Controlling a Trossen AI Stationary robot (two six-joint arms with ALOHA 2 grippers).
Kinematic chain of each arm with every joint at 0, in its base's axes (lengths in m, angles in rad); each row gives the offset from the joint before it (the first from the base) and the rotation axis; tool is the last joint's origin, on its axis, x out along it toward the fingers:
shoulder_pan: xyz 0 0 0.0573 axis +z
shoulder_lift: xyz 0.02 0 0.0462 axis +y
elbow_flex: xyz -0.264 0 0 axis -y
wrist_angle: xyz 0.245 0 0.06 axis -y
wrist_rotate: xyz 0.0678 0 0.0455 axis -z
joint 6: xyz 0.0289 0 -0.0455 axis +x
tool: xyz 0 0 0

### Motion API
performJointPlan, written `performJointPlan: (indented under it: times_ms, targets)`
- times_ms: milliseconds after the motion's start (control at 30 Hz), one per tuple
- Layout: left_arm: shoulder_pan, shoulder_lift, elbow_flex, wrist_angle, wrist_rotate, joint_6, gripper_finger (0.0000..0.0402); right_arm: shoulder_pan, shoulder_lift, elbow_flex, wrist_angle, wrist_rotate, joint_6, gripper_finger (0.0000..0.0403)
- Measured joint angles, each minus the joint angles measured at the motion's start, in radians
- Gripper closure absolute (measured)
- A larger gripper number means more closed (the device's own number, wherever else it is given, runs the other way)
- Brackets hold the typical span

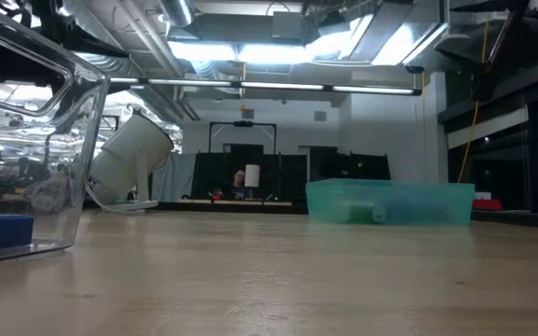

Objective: Pick & Place Office items
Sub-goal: Return to Home Position

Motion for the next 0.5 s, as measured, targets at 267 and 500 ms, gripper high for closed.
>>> performJointPlan:
  times_ms: [267,500]
  targets:
    - [0.0,0.001,0.0,-0.022,0.042,-0.056,0.0199,0.0,0.002,0.001,-0.048,-0.026,0.124,0.0117]
    - [0.0,0.002,0.0,-0.078,-0.075,0.146,0.0203,0.008,0.02,0.001,-0.603,0.019,-0.544,0.0117]
